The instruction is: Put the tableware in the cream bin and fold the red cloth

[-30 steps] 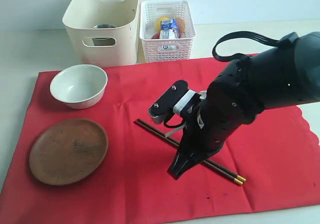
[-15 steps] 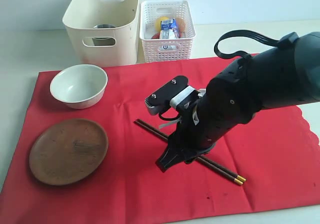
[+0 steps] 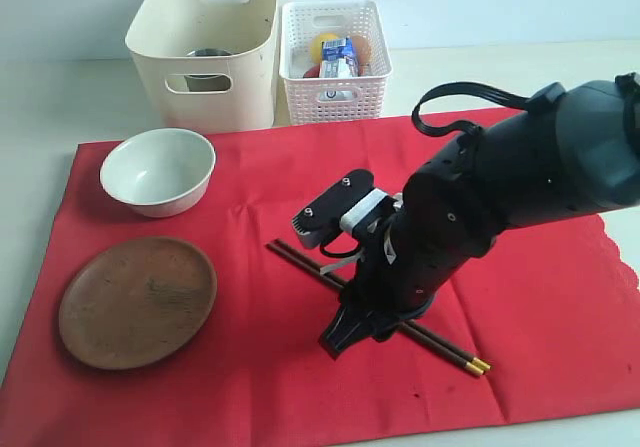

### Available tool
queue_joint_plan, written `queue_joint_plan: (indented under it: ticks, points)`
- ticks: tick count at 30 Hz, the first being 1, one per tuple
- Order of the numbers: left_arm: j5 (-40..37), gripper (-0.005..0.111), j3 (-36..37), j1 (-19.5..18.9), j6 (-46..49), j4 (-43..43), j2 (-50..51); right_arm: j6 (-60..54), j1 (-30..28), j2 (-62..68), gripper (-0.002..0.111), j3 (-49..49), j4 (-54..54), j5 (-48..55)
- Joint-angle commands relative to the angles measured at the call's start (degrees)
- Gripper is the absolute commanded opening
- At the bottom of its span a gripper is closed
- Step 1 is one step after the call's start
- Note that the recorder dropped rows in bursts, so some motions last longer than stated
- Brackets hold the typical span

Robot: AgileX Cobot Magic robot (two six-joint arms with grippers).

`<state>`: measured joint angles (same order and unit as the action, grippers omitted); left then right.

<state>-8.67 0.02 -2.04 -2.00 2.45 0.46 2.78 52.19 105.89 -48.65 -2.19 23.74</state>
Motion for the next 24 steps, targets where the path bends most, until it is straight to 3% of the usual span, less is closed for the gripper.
queue_joint_plan:
  ticks: [1, 6, 24]
  points:
    - [0.22, 0.0, -0.02, -0.17, 0.02, -0.31, -0.16, -0.13, -0.17, 0.85, 0.027, 0.22, -0.1, 0.36]
    - [0.22, 0.0, -0.02, -0.17, 0.02, -0.31, -0.16, -0.13, -0.17, 0.85, 0.001, 0.22, 0.14, 0.44]
    - [0.22, 0.0, -0.02, -0.17, 0.02, -0.31, -0.16, -0.78, -0.17, -1.66, 0.0, 0.22, 0.34, 3.05]
